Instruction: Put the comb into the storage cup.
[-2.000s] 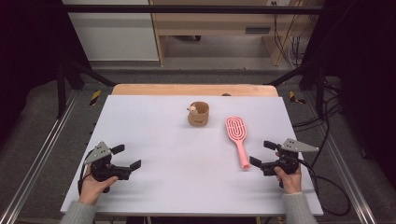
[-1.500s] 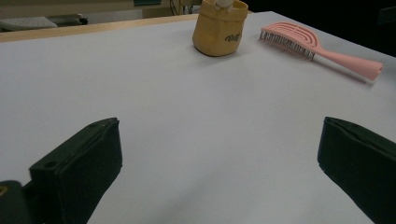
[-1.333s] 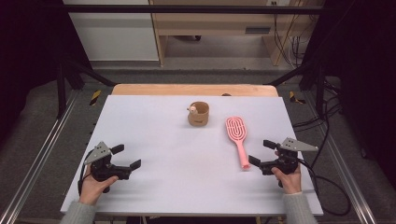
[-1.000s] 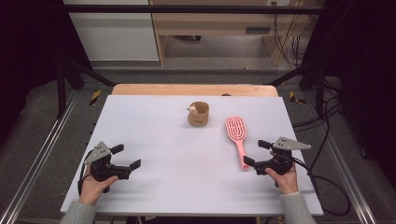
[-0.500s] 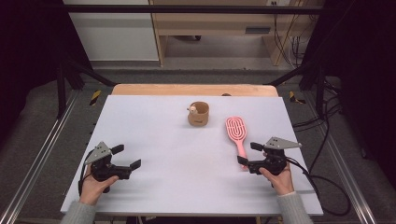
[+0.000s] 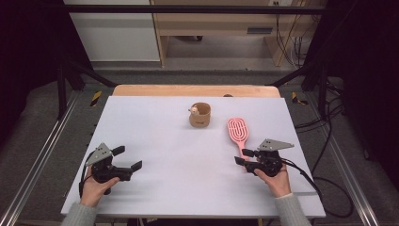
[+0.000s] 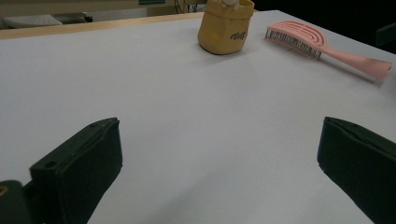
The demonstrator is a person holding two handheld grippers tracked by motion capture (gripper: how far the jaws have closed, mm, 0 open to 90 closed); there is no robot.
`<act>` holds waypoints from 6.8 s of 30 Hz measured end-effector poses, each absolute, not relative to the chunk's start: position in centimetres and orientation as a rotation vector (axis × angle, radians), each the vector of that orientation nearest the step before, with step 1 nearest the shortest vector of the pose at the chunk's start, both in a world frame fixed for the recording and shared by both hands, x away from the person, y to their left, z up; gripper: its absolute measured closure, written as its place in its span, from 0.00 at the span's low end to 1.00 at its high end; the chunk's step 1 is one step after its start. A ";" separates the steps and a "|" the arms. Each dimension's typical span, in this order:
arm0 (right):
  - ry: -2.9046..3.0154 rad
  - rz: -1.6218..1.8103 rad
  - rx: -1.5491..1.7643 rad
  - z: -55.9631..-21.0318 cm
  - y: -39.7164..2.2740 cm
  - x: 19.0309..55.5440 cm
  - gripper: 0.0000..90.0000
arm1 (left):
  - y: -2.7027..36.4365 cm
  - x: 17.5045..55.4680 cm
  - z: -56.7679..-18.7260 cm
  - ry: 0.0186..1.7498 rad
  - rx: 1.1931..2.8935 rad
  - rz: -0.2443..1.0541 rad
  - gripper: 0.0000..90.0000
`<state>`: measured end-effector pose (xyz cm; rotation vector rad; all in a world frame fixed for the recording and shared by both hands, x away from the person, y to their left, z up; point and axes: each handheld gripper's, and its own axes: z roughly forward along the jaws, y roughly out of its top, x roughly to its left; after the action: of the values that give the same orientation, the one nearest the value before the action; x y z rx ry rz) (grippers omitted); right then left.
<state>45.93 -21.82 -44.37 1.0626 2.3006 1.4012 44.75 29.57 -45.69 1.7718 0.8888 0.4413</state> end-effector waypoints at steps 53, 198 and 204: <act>2.450 1.052 1.175 -45.6 -21.6 46.6 1.00 | 29.5 44.7 -45.7 0.886 1.776 0.445 0.00; 2.378 0.867 1.306 -45.9 -20.2 53.5 0.28 | 29.3 44.9 -46.0 0.892 1.792 0.439 0.00; 2.387 0.850 1.299 -46.1 -20.1 53.6 0.37 | 29.3 44.9 -46.0 0.892 1.792 0.441 0.00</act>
<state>53.57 -20.14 -46.08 1.2993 2.3869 0.8498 44.90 29.29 -45.98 1.7918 0.8924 0.4406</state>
